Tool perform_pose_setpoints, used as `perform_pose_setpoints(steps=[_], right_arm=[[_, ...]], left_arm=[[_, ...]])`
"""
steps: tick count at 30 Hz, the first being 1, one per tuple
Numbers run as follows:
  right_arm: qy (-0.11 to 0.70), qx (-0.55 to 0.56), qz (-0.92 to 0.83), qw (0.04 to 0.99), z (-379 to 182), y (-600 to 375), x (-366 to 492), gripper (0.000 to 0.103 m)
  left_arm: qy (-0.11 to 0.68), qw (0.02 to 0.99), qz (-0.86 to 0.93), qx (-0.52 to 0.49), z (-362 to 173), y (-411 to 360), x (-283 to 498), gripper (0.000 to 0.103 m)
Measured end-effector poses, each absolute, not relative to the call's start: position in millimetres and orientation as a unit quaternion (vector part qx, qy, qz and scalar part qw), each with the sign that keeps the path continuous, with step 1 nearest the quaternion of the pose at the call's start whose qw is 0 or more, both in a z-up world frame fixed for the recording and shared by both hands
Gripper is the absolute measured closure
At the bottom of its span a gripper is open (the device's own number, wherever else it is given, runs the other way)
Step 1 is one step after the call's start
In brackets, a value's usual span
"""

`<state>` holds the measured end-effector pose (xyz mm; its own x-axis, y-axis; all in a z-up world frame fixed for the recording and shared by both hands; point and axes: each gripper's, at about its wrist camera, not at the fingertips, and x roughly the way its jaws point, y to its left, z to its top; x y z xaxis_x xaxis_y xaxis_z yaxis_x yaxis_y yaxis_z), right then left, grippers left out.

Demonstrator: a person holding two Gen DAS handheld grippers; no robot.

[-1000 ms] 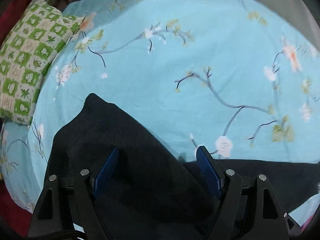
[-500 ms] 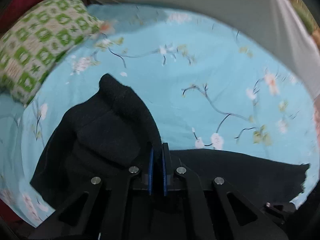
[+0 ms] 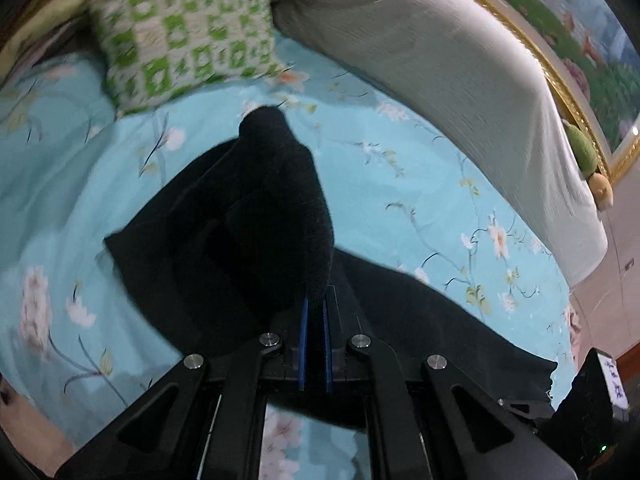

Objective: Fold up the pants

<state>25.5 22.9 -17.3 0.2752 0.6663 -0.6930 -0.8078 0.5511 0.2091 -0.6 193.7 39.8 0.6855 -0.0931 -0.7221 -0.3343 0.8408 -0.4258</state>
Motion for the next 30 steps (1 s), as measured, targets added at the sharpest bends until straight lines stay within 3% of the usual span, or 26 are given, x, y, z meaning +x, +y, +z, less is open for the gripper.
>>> perform_pose_setpoints(steps=[18,22,24,25,27,28,30], right_arm=[[0.402,-0.163,0.473,0.767,-37.1,47.7,3.4,0.103],[0.403,-0.145,0.464,0.775,-36.8,46.8,5.9,0.103],[0.407,-0.12,0.461,0.78,-32.8,43.8,11.9,0.101],[0.411,-0.111,0.461,0.779,-30.9,42.2,14.4,0.096],[0.413,-0.095,0.46,0.78,-25.8,37.9,18.3,0.086],[0.413,-0.084,0.46,0.782,-23.1,34.3,20.3,0.07],[0.412,-0.053,0.46,0.785,-17.7,26.6,25.9,0.051]], left_arm=[[0.409,0.847,0.066,-0.333,-15.4,225.3,-44.5,0.098],[0.41,0.845,0.071,-0.335,-11.7,227.8,-48.1,0.093],[0.409,0.846,0.08,-0.333,-7.9,230.3,-51.5,0.085],[0.41,0.845,0.084,-0.333,-6.8,232.3,-53.4,0.08],[0.413,0.84,0.092,-0.341,-5.2,238.3,-57.2,0.057],[0.411,0.838,0.096,-0.346,-4.4,241.1,-59.1,0.055],[0.414,0.832,0.102,-0.354,-3.0,246.9,-59.7,0.052]])
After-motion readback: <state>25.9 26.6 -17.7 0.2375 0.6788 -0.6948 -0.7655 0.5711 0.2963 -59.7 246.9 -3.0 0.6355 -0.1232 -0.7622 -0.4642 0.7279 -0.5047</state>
